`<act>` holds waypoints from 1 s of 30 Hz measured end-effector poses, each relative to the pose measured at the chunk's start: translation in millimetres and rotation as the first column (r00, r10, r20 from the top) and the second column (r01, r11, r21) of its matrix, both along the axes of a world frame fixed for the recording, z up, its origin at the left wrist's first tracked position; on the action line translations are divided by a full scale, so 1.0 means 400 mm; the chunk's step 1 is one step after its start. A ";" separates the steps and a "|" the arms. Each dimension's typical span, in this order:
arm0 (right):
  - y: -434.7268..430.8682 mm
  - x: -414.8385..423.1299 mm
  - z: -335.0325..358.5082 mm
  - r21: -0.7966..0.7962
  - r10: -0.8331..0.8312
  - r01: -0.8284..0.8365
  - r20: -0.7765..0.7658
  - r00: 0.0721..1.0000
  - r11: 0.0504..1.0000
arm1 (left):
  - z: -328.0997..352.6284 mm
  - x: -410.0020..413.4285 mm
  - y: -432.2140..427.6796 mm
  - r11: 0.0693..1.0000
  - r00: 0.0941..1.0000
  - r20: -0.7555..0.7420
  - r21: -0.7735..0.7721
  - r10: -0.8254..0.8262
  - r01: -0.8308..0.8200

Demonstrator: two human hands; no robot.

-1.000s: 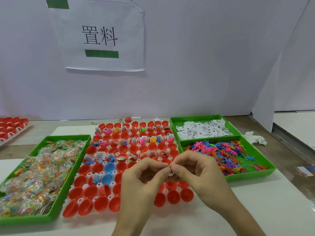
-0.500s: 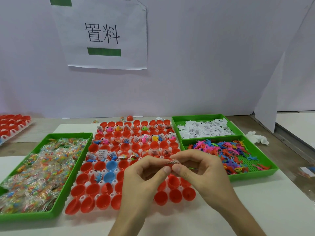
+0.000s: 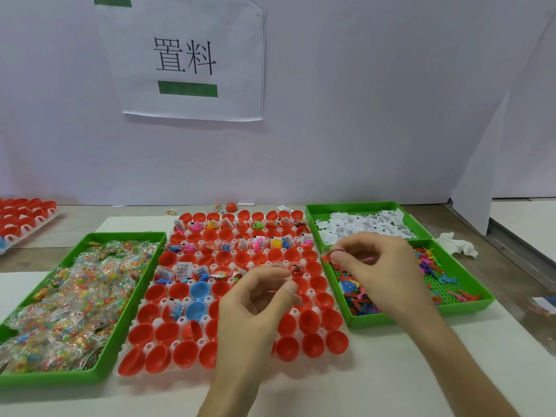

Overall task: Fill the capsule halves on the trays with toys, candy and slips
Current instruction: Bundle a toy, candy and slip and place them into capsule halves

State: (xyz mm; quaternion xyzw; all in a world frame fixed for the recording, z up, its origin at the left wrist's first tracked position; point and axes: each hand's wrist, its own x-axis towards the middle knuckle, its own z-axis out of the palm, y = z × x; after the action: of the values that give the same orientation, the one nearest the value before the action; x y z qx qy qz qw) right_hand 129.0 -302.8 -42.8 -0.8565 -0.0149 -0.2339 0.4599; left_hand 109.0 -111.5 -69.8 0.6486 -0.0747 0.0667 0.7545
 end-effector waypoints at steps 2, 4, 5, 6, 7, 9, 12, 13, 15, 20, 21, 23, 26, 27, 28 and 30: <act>-0.008 0.042 0.004 -0.165 -0.021 0.013 -0.045 0.999 0.986 | -0.002 0.002 0.002 0.998 0.999 0.005 -0.026 0.054 -0.054; -0.005 0.079 0.000 -0.303 -0.015 -0.020 -0.112 0.994 0.953 | -0.003 0.004 0.006 0.994 0.995 0.005 -0.049 0.098 -0.097; -0.003 0.095 -0.005 -0.363 -0.008 -0.048 -0.151 0.989 0.931 | -0.004 0.006 0.009 0.991 0.993 0.003 -0.061 0.116 -0.115; -0.001 0.107 -0.009 -0.413 -0.005 -0.073 -0.186 0.983 0.908 | -0.005 0.008 0.012 0.989 0.991 0.001 -0.071 0.132 -0.131; 0.001 0.118 -0.014 -0.447 -0.007 -0.091 -0.213 0.977 0.890 | -0.006 0.011 0.015 0.986 0.989 -0.002 -0.083 0.146 -0.145; 0.003 0.131 -0.023 -0.497 -0.012 -0.111 -0.238 0.971 0.861 | -0.009 0.014 0.019 0.980 0.986 -0.010 -0.110 0.166 -0.166; 0.010 0.140 -0.037 -0.566 -0.032 -0.127 -0.263 0.964 0.815 | -0.011 0.016 0.018 0.976 0.982 -0.016 -0.116 0.186 -0.187; 0.012 0.143 -0.040 -0.575 -0.041 -0.127 -0.269 0.962 0.808 | -0.012 0.016 0.017 0.975 0.982 -0.015 -0.113 0.190 -0.190; 0.014 0.146 -0.046 -0.577 -0.053 -0.119 -0.271 0.961 0.808 | -0.012 0.015 0.014 0.976 0.982 -0.013 -0.107 0.189 -0.189; 0.018 0.162 -0.058 -0.547 -0.055 -0.133 -0.314 0.948 0.826 | -0.012 0.013 0.011 0.975 0.981 -0.018 -0.105 0.193 -0.194; 0.019 0.166 -0.058 -0.535 -0.050 -0.144 -0.332 0.942 0.833 | -0.013 0.013 0.011 0.975 0.980 -0.019 -0.106 0.196 -0.197; 0.016 0.173 -0.054 -0.499 -0.032 -0.173 -0.374 0.927 0.849 | -0.014 0.014 0.012 0.974 0.980 -0.022 -0.109 0.199 -0.200; 0.007 0.181 -0.043 -0.452 0.006 -0.216 -0.423 0.906 0.865 | -0.014 0.014 0.012 0.974 0.979 -0.030 -0.099 0.201 -0.203; 0.004 0.182 -0.039 -0.441 0.015 -0.223 -0.428 0.904 0.870 | -0.015 0.015 0.013 0.974 0.979 -0.033 -0.092 0.203 -0.205; 0.002 0.182 -0.037 -0.427 0.021 -0.223 -0.429 0.903 0.876 | -0.016 0.016 0.013 0.974 0.978 -0.036 -0.088 0.205 -0.207; -0.004 0.180 -0.032 -0.397 0.032 -0.216 -0.423 0.906 0.892 | -0.019 0.017 0.013 0.972 0.976 -0.039 -0.093 0.212 -0.215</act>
State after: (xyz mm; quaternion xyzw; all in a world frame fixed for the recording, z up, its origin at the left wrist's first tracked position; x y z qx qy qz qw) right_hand 201.0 -304.3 -55.7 -0.9640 -0.0271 -0.0116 0.2643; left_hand 115.7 -106.4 -77.3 0.6166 0.0097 0.1415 0.7744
